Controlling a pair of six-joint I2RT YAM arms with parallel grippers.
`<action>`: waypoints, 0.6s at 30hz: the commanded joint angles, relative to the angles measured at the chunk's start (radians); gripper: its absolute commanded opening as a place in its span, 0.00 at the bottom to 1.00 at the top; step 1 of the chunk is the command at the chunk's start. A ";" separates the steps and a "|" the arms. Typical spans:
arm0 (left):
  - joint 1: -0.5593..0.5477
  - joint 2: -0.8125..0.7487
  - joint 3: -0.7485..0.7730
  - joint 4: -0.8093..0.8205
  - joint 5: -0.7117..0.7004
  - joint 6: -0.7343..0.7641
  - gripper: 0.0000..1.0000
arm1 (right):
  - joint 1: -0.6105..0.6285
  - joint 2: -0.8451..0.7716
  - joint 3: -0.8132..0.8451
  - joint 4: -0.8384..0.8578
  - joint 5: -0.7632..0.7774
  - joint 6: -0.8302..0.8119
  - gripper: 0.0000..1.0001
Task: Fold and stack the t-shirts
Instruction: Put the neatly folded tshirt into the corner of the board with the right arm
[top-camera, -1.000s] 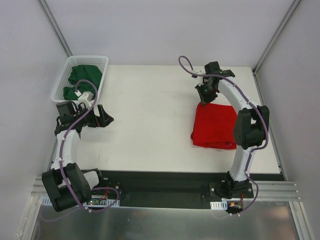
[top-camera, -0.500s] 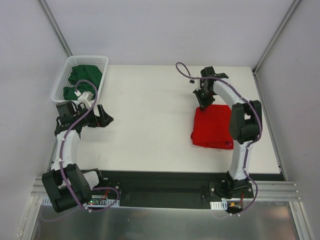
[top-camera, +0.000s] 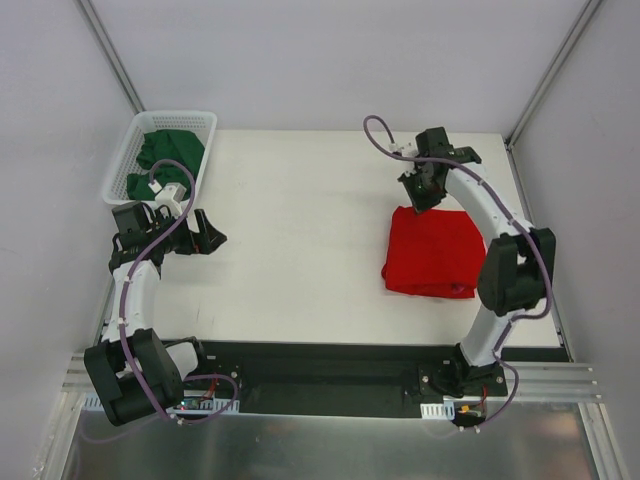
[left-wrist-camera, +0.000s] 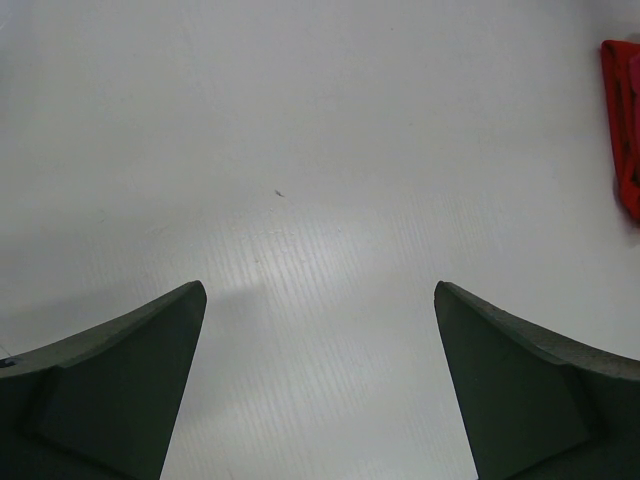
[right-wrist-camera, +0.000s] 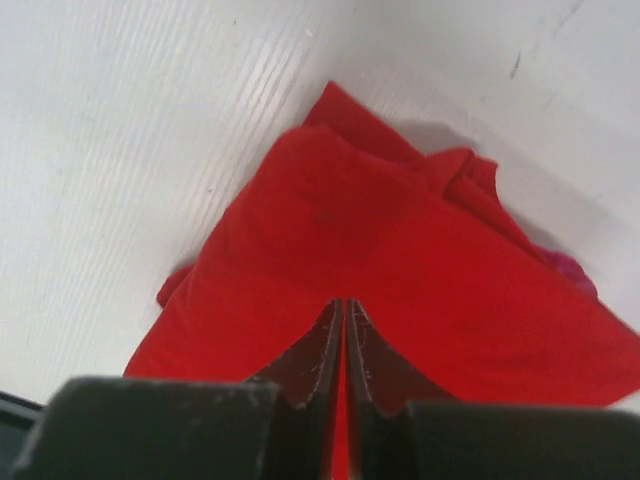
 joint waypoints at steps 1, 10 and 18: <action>0.008 0.009 -0.003 0.022 0.027 0.019 0.99 | -0.001 -0.148 -0.107 -0.054 0.037 -0.020 0.07; 0.008 -0.014 -0.012 0.024 0.015 0.037 0.99 | -0.067 -0.253 -0.276 -0.094 0.071 -0.058 0.65; 0.008 0.019 0.002 0.022 0.032 0.011 0.99 | -0.136 -0.234 -0.345 -0.019 0.005 -0.051 0.61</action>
